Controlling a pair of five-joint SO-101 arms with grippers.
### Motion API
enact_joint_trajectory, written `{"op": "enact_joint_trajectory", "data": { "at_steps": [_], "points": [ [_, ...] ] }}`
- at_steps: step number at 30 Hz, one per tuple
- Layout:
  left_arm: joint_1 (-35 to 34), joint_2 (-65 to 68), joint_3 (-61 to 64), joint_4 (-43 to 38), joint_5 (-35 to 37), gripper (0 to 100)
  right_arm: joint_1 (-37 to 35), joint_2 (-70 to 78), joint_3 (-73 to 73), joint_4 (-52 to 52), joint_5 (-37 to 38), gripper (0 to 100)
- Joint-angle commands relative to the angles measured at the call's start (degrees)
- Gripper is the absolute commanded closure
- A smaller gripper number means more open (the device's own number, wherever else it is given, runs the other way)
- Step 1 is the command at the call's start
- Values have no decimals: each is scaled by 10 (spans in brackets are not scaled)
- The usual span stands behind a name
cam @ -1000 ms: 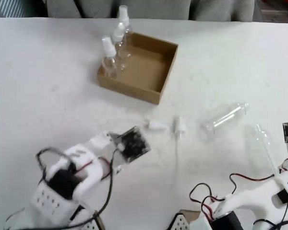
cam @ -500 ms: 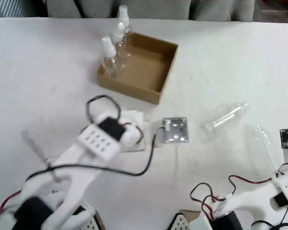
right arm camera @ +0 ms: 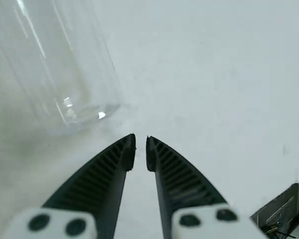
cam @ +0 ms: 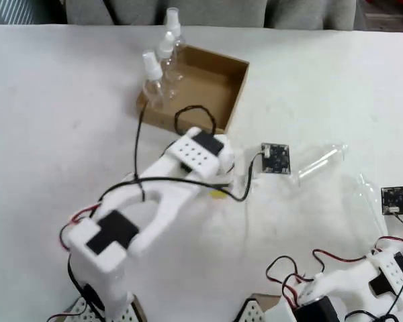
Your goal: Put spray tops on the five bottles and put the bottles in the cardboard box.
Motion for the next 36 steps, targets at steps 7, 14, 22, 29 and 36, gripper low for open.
{"op": "enact_joint_trajectory", "data": {
  "at_steps": [7, 14, 22, 29, 36],
  "points": [
    [-54, 115, -185, 84, -50, 755, -19, -16, -2, -15, 0, 978],
    [-56, 149, -211, 85, -53, 754, -23, -22, 8, -16, 0, 978],
    [-46, 186, -212, 67, -50, 755, -23, -22, 8, -18, 0, 978],
    [-33, 187, -208, 65, -51, 991, -23, -22, 8, -20, 4, 978],
    [-22, 177, -231, 189, -42, 980, -27, -22, -10, -6, 0, 978]
  ]
}}
